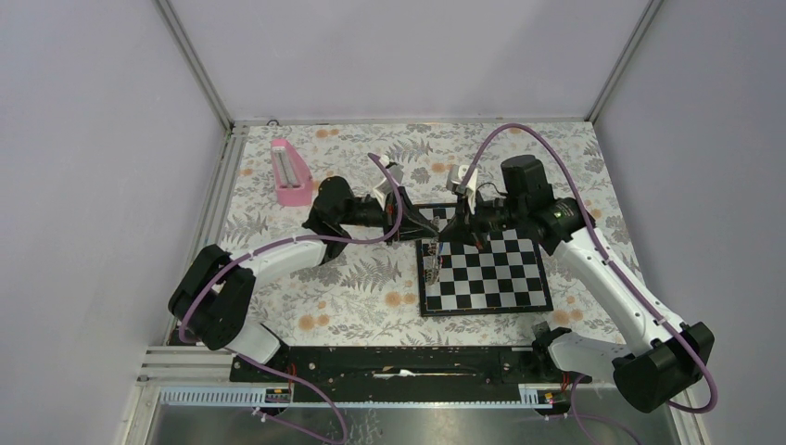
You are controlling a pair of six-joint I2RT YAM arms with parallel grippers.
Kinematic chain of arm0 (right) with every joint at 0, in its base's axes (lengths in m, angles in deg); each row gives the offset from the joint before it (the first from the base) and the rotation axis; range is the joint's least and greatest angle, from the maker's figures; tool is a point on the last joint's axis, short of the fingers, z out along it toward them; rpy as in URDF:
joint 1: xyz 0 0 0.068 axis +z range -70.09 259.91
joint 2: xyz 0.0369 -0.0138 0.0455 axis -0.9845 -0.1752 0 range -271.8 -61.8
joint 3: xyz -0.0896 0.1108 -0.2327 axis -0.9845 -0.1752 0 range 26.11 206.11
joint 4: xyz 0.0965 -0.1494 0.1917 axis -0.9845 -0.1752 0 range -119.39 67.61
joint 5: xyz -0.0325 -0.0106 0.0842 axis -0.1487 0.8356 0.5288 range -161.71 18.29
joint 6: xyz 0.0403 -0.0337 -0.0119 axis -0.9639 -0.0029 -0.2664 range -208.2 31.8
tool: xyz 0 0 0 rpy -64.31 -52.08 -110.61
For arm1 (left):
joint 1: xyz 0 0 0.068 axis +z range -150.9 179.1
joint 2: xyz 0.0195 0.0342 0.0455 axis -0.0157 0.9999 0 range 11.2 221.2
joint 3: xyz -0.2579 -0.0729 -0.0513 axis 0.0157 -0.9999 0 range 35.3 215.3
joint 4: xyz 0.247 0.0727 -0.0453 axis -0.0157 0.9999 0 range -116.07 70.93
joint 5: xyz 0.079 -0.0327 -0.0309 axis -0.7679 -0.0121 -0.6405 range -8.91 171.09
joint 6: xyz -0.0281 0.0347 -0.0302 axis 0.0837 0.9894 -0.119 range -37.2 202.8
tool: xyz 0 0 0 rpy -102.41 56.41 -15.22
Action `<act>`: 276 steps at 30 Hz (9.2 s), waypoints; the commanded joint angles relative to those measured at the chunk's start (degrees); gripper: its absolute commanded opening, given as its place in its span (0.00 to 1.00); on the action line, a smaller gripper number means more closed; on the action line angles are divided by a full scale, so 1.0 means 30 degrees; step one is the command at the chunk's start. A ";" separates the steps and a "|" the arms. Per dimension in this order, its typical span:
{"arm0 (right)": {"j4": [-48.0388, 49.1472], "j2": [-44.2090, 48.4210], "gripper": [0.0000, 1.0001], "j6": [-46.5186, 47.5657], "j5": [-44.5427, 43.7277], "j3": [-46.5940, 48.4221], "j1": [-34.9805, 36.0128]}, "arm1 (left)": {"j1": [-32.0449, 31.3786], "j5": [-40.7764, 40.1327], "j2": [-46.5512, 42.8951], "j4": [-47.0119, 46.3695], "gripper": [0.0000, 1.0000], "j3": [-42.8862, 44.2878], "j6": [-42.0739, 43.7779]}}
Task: Put the keys on the keyring
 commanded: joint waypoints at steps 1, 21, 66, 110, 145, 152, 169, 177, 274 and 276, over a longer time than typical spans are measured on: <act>-0.0877 0.0166 0.00 0.1255 -0.0206 0.0733 -0.0117 | 0.0012 0.0403 -0.0874 -0.0668 0.04 0.0192 0.0815; -0.5195 -0.2382 0.00 0.2407 -0.3320 0.3893 0.1479 | -0.0416 0.0061 -0.0634 0.8081 0.40 0.3121 0.6776; -0.4281 -0.2043 0.03 0.1943 -0.3371 0.3354 0.1527 | -0.0867 0.0078 -0.0012 0.8927 0.00 0.3290 0.7640; 0.0934 0.0552 0.04 -0.0087 -0.4469 -0.0585 0.1397 | -0.0217 -0.3644 0.0503 -0.1050 0.00 0.1216 -0.2857; 0.0296 0.1501 0.35 0.0494 -0.2098 0.0858 0.0417 | 0.0162 0.0389 0.0585 -0.4890 0.00 0.0214 -0.3695; 0.0079 0.1207 0.33 0.0524 -0.0923 0.0800 0.0417 | 0.0166 0.0395 0.0597 -0.4802 0.00 0.0257 -0.3615; -0.2521 0.0169 0.00 0.1851 -0.1974 0.2500 0.0514 | 0.0225 0.0236 -0.0134 -0.0480 0.08 0.1054 0.0569; -0.6918 -0.2336 0.00 0.2570 -0.4704 0.5962 0.1760 | 0.0218 -0.0359 -0.0496 1.0775 0.40 0.4504 0.8752; -0.1292 0.0620 0.00 0.2645 -0.5163 0.0666 0.2329 | -0.0127 -0.2691 0.0409 -0.1157 0.00 0.1165 -0.3755; -0.0991 0.0532 0.00 0.2357 -0.5442 0.0615 0.2369 | -0.0135 -0.3089 0.0537 -0.0852 0.00 0.1263 -0.3873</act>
